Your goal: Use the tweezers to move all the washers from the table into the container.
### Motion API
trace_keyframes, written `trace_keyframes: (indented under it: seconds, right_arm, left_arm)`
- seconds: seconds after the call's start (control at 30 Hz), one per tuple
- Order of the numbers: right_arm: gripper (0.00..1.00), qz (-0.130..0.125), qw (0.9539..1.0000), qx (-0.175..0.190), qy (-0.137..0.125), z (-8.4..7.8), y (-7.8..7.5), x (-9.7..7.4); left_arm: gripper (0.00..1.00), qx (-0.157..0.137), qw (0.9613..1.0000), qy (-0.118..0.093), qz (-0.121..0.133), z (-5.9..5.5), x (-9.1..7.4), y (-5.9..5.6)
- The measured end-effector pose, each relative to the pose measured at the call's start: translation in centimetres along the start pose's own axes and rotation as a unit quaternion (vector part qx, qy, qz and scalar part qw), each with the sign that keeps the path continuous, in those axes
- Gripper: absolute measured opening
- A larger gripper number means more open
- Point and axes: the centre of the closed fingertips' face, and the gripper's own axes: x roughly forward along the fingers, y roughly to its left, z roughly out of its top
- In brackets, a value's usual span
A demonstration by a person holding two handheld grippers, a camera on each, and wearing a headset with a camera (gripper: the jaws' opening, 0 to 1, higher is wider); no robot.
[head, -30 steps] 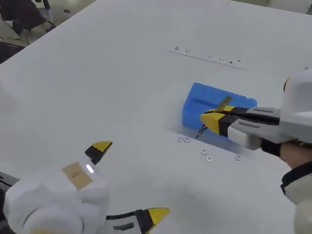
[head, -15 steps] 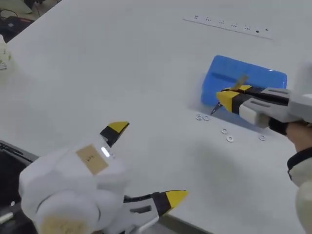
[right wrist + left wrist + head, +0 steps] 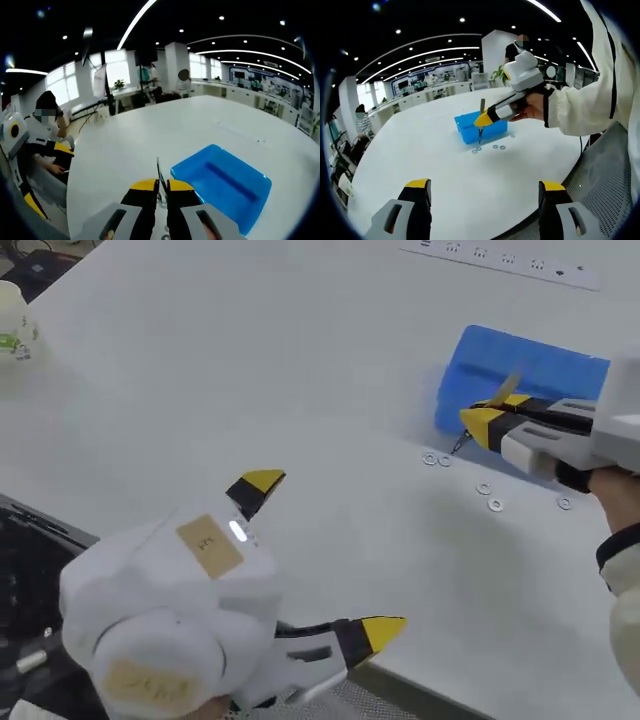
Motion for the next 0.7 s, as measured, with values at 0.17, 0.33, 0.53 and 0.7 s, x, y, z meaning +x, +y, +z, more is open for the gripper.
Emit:
trace_keyframes:
  seconds: [0.17,0.33,0.53,0.7]
  right_arm:
    - [0.03,-0.007,1.0,0.0,0.001,-0.3,-0.1,0.2]
    - [0.03,-0.011,0.9999,-0.01,0.007,-0.8,-0.3,0.5]
    - [0.03,-0.013,0.9999,-0.007,0.004,-0.8,-0.5,0.8]
    - [0.03,-0.014,0.9998,-0.009,0.009,-1.2,-0.8,1.1]
  left_arm:
    - [0.9,0.003,1.0,0.005,-0.002,-0.2,0.0,-0.1]
    - [0.93,-0.009,0.9999,-0.008,-0.004,0.2,-0.1,0.0]
    - [0.93,-0.002,1.0,0.0,-0.004,0.0,0.0,-0.1]
    - [0.92,-0.003,1.0,-0.002,-0.007,0.1,0.0,-0.2]
